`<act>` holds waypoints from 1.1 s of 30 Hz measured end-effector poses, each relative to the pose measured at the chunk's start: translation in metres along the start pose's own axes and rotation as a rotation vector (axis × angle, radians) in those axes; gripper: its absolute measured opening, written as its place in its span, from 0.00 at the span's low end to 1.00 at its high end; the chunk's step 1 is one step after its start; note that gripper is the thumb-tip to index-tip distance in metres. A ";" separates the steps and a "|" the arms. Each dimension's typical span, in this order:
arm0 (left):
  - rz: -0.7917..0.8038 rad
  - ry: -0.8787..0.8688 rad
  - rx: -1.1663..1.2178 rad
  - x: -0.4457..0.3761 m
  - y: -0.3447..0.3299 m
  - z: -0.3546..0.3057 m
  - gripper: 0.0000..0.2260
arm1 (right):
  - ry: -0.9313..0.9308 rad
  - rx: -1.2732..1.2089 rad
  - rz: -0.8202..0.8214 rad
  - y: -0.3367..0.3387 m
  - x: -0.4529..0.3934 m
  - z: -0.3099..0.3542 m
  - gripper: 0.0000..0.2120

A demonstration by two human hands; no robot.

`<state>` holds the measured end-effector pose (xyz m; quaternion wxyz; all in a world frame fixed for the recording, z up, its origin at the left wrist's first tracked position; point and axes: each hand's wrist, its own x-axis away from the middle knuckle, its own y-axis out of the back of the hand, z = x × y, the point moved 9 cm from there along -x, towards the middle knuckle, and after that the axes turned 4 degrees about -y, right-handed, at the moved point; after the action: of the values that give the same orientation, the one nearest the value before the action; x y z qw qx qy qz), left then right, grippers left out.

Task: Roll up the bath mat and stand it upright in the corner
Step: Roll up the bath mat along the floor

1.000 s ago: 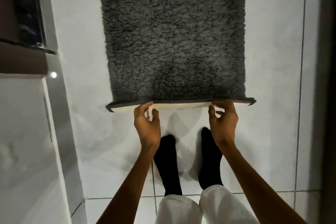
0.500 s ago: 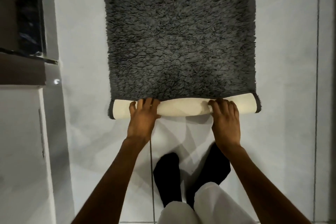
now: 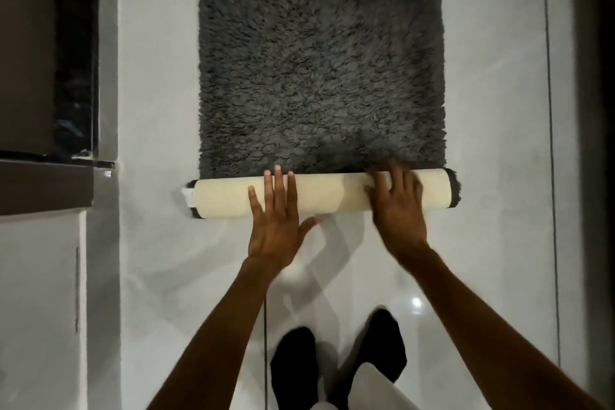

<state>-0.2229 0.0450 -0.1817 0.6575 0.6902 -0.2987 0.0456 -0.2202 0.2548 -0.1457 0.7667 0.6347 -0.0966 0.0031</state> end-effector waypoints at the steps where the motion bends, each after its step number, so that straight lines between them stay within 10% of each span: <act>1: 0.004 0.012 0.035 -0.014 0.006 0.004 0.44 | 0.077 0.006 -0.028 0.002 0.008 0.010 0.13; 12: -0.079 -0.118 0.106 -0.110 0.099 0.020 0.40 | 0.178 0.142 0.290 -0.019 -0.045 0.046 0.44; 22: -0.057 -0.223 -0.072 -0.124 0.108 0.019 0.36 | 0.069 0.037 0.271 0.025 -0.220 0.057 0.41; 29: -0.122 -0.166 0.021 -0.252 0.183 0.053 0.44 | 0.138 0.044 0.101 0.059 -0.223 0.073 0.20; 33: -0.142 -0.168 -0.131 -0.311 0.218 0.071 0.46 | 0.181 0.154 0.192 0.051 -0.245 0.072 0.29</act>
<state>-0.6032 0.0976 -0.1405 0.6754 0.6666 -0.3054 -0.0785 -0.4771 0.2234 -0.1204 0.7176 0.6765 -0.0865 0.1410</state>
